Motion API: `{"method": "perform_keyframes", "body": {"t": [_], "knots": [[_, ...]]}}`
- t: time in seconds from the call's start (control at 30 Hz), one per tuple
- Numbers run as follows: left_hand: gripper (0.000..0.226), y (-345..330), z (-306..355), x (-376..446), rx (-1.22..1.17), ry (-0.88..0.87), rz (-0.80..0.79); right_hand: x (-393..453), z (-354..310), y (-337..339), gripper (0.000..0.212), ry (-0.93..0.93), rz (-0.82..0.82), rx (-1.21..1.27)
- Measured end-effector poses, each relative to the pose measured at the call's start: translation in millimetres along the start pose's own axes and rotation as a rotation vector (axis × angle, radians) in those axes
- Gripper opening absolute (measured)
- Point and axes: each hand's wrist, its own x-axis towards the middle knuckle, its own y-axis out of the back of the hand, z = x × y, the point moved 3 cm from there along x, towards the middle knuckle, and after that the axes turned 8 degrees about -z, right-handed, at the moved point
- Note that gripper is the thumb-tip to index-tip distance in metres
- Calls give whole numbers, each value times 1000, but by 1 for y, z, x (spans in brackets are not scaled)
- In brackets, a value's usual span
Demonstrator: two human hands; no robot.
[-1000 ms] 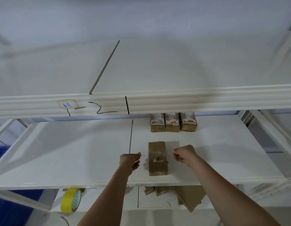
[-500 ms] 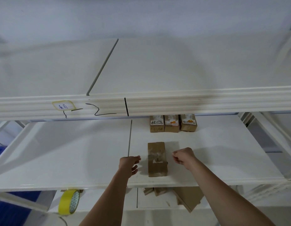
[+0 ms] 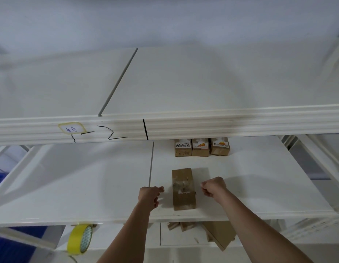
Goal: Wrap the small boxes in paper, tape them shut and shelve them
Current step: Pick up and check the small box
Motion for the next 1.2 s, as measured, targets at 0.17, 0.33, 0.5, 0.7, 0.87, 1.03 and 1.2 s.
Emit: {"method": "perform_keyframes", "body": {"t": [0.17, 0.33, 0.5, 0.7, 0.87, 1.03, 1.2], "knots": [[19, -4, -5, 2, -14, 27, 22, 2, 5, -8, 13, -48, 32, -25], [18, -10, -12, 2, -35, 81, 55, 8, 10, -17, 14, -89, 68, -48], [35, -13, -20, 4, 98, 94, 160, -1, 8, -22, 15, -141, 30, -6], [42, -22, -24, 1, 251, 41, 232, 0, 9, -29, 11, -148, 39, 26], [24, -38, -18, -8, 182, -16, 65, -3, 10, -35, 14, -172, 57, 54], [34, -36, -8, -18, 301, -77, 227, -5, 9, -35, 17, -189, 45, 115], [14, -43, -12, -17, 249, -70, 222, -12, 11, -38, 24, -179, 76, 14]]}}
